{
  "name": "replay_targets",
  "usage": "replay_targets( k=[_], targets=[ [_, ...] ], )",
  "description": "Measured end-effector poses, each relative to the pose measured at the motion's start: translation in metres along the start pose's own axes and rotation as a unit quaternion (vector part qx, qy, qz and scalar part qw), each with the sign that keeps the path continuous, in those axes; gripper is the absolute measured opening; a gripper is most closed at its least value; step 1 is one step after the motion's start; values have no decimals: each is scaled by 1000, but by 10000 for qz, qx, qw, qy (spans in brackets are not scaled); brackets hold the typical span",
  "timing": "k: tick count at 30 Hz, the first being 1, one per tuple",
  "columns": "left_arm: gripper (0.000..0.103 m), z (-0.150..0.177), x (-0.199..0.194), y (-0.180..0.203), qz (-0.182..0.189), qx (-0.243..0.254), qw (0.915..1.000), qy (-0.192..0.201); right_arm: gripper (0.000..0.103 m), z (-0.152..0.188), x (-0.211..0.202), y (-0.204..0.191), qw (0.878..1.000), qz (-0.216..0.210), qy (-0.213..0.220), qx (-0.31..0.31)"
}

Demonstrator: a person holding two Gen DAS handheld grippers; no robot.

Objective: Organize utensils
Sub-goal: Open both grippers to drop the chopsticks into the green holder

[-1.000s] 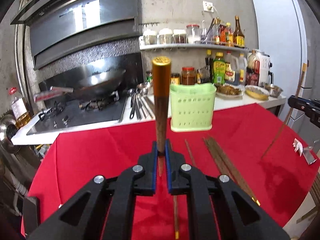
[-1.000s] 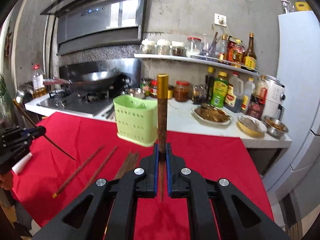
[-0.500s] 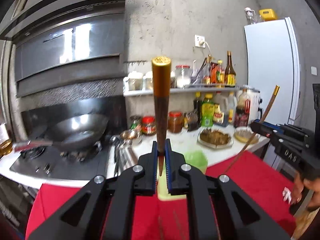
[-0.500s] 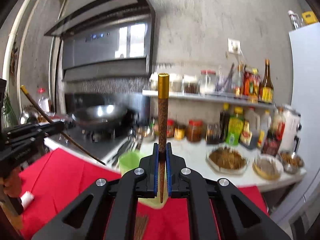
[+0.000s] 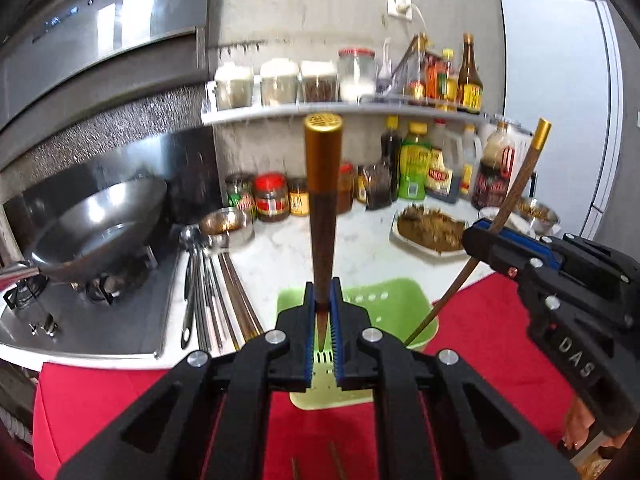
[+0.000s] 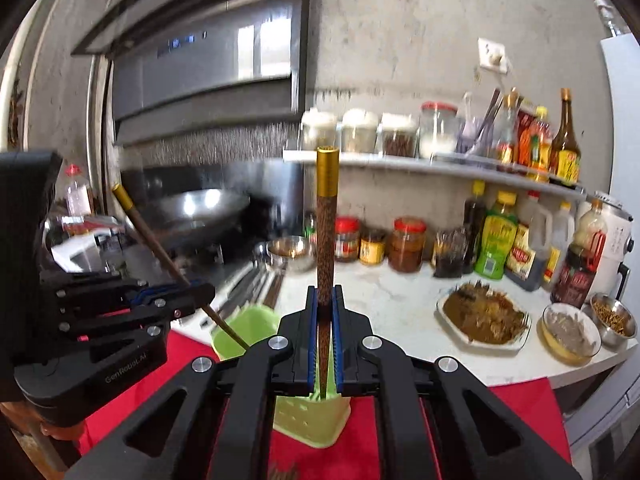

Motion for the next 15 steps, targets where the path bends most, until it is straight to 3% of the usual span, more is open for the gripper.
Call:
replay_targets(
  k=[4, 6, 8, 12, 15],
  targets=[
    [7, 13, 5, -5, -37, 13, 10000, -58, 11, 20, 4, 2, 9998, 11, -185, 64],
    [7, 13, 0, -7, -11, -26, 10000, -28, 36, 25, 0, 5, 9997, 47, -209, 128],
    [10, 11, -11, -10, -72, -63, 9999, 50, 48, 27, -11, 7, 9997, 68, -175, 161],
    [17, 8, -43, -12, -124, -76, 9996, 241, 48, 36, -45, 8, 9995, 252, -200, 68],
    [30, 13, -82, -16, -219, -55, 9985, 493, 48, 50, -74, 7, 9992, 318, -235, 38]
  ],
)
Point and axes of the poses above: each gripper's, at about its wrist camera, not at the fingertips, and x roughly the way its jaws point, y to its right, z to its underside, the point moved 10 cm from there along x, roughly the way its jaws point, and after that the axes turned 12 degrees about -x, right-handed, at the moved point
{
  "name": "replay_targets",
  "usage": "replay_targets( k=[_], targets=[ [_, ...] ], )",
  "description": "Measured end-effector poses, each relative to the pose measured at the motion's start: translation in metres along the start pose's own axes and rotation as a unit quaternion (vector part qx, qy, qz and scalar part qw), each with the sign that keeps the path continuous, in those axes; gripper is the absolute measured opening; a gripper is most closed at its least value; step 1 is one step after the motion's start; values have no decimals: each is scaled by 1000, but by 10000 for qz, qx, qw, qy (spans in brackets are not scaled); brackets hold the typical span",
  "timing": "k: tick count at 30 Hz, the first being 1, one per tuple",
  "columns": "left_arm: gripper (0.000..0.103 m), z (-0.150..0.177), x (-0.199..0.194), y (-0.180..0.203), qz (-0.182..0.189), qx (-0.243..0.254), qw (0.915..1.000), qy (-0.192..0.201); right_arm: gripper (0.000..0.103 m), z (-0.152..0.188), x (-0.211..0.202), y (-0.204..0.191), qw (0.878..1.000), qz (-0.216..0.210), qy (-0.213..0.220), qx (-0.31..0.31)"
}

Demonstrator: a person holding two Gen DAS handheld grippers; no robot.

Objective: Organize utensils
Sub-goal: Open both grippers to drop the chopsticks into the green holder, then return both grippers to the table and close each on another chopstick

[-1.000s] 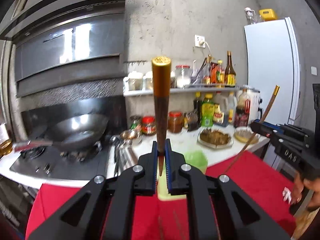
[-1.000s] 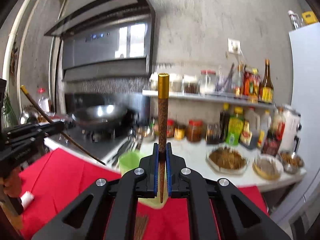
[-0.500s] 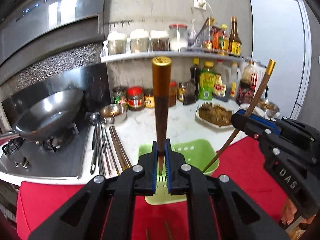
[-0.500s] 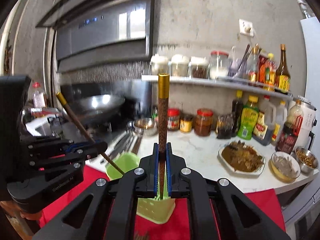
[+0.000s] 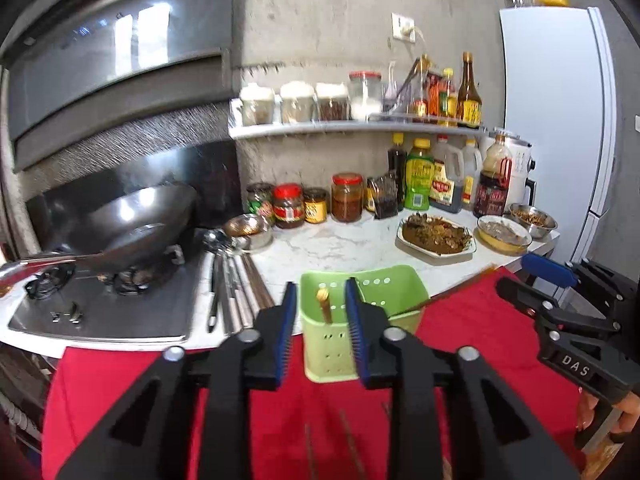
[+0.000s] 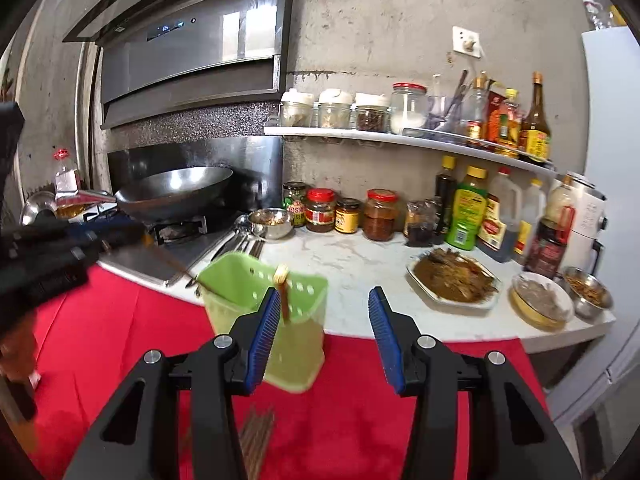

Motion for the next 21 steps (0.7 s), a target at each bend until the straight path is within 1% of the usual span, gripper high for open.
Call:
replay_targets(
  k=[2, 4, 5, 6, 7, 10, 12, 13, 16, 17, 19, 20, 21],
  targets=[
    [32, 8, -30, -8, -162, 13, 9998, 148, 48, 15, -23, -2, 10000, 24, -24, -21],
    [32, 19, -47, -17, -351, 0, 9993, 149, 48, 33, -42, -6, 9999, 19, -103, -30],
    [32, 31, -56, -24, -502, -15, 9987, 95, 48, 43, -49, -9, 9999, -5, -164, -12],
    [32, 45, -64, -32, -641, -43, 9979, 24, 48, 56, -57, -16, 9997, -116, -233, 14],
    [32, 57, -70, -37, -682, -68, 9976, -20, 48, 65, -61, -21, 9995, -173, -279, 11],
    [32, 113, -83, -58, -981, -81, 9947, -311, 48, 100, -71, -42, 9981, -344, -512, -38],
    [32, 142, -86, -70, -1173, -123, 9919, -471, 48, 127, -74, -58, 9963, -472, -721, -33],
    [32, 160, -89, -78, -1261, -214, 9901, -586, 48, 137, -75, -64, 9955, -510, -793, -29],
    [32, 193, -93, -94, -1367, -586, 9856, -808, 47, 172, -73, -89, 9909, -736, -1124, -5],
    [32, 201, -95, -98, -1402, -655, 9844, -842, 46, 179, -72, -94, 9898, -778, -1194, -15],
    [32, 213, -95, -102, -1446, -757, 9823, -918, 36, 192, -66, -105, 9865, -861, -1394, -3],
    [32, 220, -94, -102, -1415, -795, 9817, -998, 25, 196, -63, -109, 9850, -897, -1471, 41],
    [32, 224, -93, -100, -1386, -807, 9814, -1051, 17, 199, -60, -112, 9837, -951, -1522, 70]
  ],
)
Point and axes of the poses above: each gripper's, at about its wrist camera, not at the fingertips, and x roughly the way its jaws point, y to its right, z to its underside, the point moved 10 cm from there along x, roughly the way its jaws point, and after that the axes turned 12 degrees about -x, right-handed, at the moved point
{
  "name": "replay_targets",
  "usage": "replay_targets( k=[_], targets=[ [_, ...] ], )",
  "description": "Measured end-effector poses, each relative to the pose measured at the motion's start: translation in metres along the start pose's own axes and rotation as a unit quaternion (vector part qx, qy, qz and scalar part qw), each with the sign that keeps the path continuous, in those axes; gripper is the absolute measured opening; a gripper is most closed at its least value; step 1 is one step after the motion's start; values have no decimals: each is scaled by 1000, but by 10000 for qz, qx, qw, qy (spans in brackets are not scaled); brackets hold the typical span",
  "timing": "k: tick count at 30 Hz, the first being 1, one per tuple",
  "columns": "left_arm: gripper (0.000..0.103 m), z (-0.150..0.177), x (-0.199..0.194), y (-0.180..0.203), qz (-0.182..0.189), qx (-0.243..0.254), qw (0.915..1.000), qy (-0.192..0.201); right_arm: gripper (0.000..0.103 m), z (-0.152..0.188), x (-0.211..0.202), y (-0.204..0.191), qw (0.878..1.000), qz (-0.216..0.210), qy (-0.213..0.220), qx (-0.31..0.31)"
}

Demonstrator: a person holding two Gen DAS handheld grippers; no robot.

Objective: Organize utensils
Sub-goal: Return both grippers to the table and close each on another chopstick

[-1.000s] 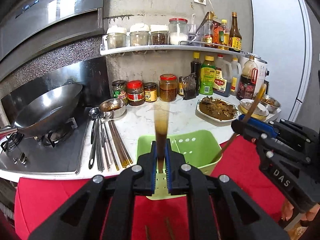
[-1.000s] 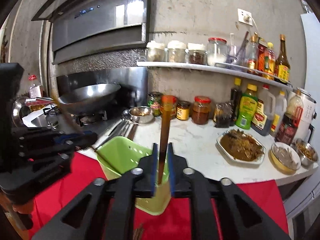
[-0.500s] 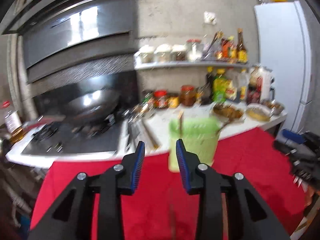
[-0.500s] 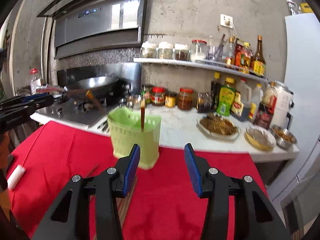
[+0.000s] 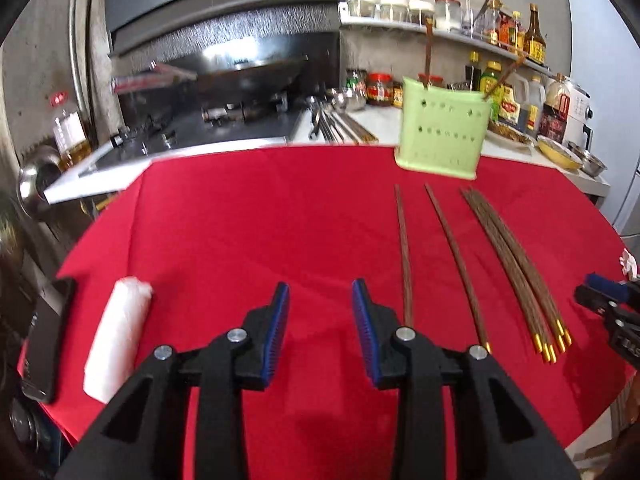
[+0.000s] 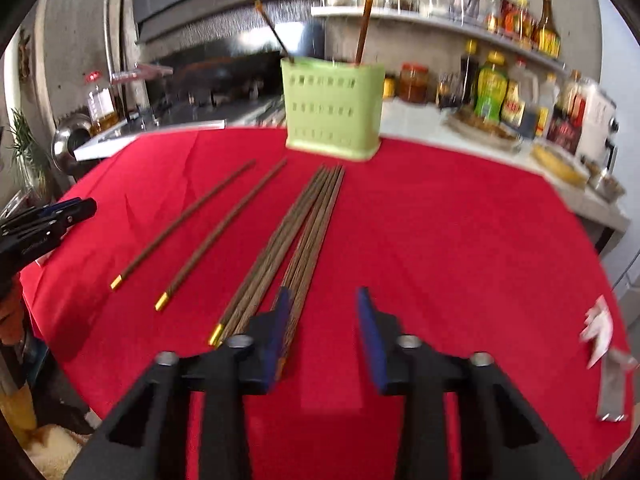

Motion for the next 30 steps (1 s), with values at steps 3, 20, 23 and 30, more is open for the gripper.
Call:
replay_targets(
  k=[3, 20, 23, 30],
  targets=[
    [32, 9, 1, 6, 65, 74, 9999, -34, 12, 2, 7, -7, 9999, -112, -86, 57],
    [32, 23, 11, 24, 447, 234, 9982, -329, 7, 13, 20, 9, 9987, 339, -375, -21],
    [32, 30, 13, 33, 572, 298, 9969, -454, 7, 21, 15, 25, 9984, 391, -403, 98],
    [31, 47, 30, 51, 584, 450, 9941, -800, 8, 26, 11, 32, 9986, 332, -373, 173]
  ],
)
Point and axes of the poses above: each gripper's, at about its wrist camera, not at the fingertips, and x roughly the way its jaws point, y to its right, z to its underside, the point moved 10 cm from there along x, roughly the way its jaws point, and after that the axes turned 12 degrees about -x, right-handed, at the moved point
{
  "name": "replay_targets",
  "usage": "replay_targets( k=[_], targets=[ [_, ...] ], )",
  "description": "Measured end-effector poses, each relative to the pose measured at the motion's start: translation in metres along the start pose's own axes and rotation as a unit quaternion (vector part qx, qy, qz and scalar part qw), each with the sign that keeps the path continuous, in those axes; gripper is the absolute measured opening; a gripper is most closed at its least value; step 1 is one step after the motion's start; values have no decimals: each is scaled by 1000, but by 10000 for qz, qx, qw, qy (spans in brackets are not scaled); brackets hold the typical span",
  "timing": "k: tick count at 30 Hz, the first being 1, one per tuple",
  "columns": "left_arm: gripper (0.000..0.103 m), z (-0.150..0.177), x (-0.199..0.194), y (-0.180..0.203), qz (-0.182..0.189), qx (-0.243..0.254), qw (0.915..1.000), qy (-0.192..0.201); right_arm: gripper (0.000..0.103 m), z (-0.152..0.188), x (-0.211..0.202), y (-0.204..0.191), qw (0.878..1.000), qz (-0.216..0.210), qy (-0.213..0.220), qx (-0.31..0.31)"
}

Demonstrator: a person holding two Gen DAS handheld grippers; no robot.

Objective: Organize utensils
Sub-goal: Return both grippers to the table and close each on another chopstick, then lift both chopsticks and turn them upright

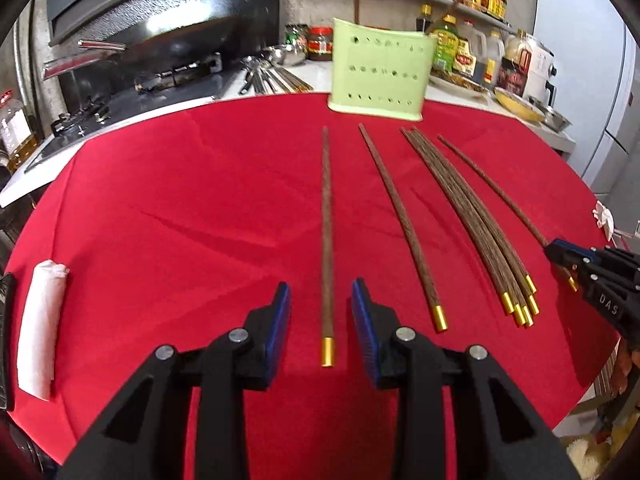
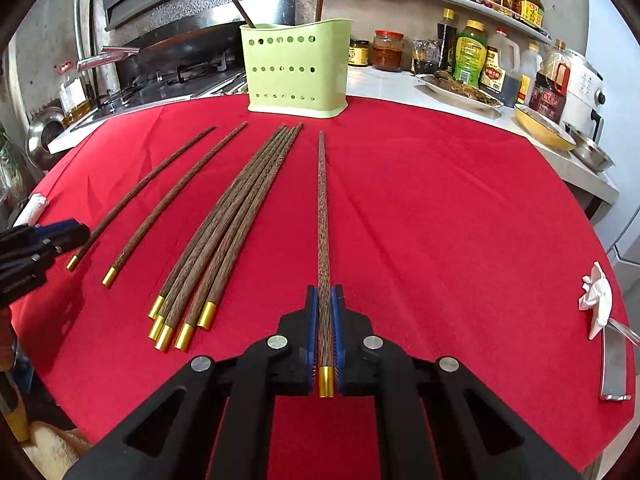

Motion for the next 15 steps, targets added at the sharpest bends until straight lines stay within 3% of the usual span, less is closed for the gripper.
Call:
replay_targets(
  k=[5, 15],
  targets=[
    [14, 3, 5, 3, -280, 117, 9995, -63, 9, 1, -2, -1, 10000, -11, 10, -48],
    [12, 9, 1, 10, -536, 296, 9981, -19, 9, 11, -11, -2, 10000, -33, 47, 5]
  ],
)
Point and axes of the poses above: each gripper's, at about its wrist camera, not at the fingertips, and x roughly the way its jaws point, y to its right, z to its underside, the point moved 10 cm from there along x, roughly the way its jaws point, and after that the axes turned 12 degrees about -x, right-handed, at the moved point
